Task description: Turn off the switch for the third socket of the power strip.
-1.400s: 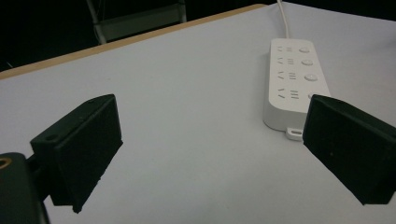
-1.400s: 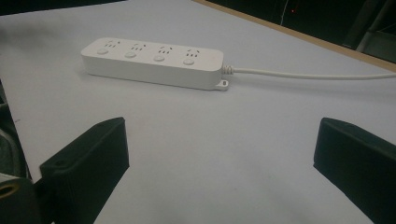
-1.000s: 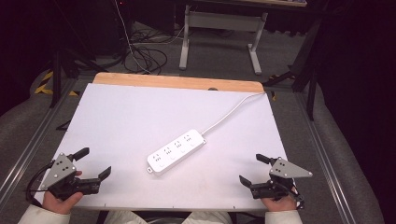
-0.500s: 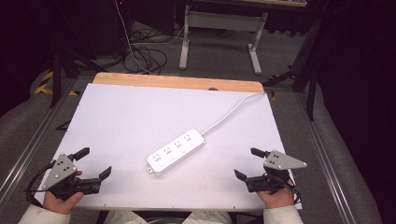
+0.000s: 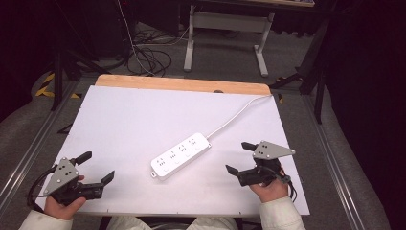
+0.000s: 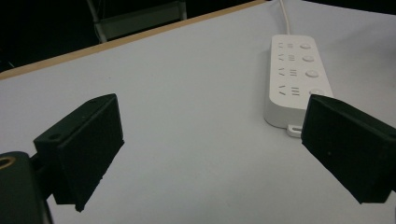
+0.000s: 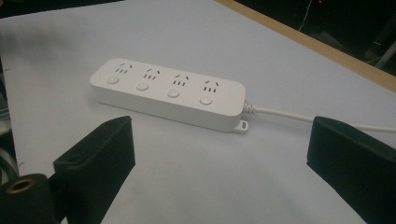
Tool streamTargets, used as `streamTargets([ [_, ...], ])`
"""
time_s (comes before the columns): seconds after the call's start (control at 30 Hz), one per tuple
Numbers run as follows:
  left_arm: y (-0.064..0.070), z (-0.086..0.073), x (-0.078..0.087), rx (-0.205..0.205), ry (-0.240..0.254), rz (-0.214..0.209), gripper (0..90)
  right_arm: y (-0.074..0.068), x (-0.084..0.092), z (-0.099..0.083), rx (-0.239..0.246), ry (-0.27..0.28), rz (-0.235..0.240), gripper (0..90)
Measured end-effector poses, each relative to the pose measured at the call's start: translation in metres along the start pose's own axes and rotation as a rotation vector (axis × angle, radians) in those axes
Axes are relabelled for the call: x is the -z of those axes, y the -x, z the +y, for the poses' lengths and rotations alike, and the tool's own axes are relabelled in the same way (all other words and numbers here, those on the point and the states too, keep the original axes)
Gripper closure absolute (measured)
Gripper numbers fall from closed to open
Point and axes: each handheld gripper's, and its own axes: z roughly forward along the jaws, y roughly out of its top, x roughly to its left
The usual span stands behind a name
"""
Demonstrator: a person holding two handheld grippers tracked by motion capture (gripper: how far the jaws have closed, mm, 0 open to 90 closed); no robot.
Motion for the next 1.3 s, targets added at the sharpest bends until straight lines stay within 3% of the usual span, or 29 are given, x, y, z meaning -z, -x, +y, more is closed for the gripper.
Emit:
streamTargets([
  [0.87, 0.000, 0.000, -0.001, -0.006, -0.007, 0.005, 6.1, -0.006, -0.043, 0.048, 0.050, 0.004, 0.072, 8.3],
  [1.3, 0.000, 0.000, -0.001, -0.009, -0.010, 0.001, 6.1, -0.014, -0.065, 0.063, 0.073, -0.011, 0.104, 9.1],
])
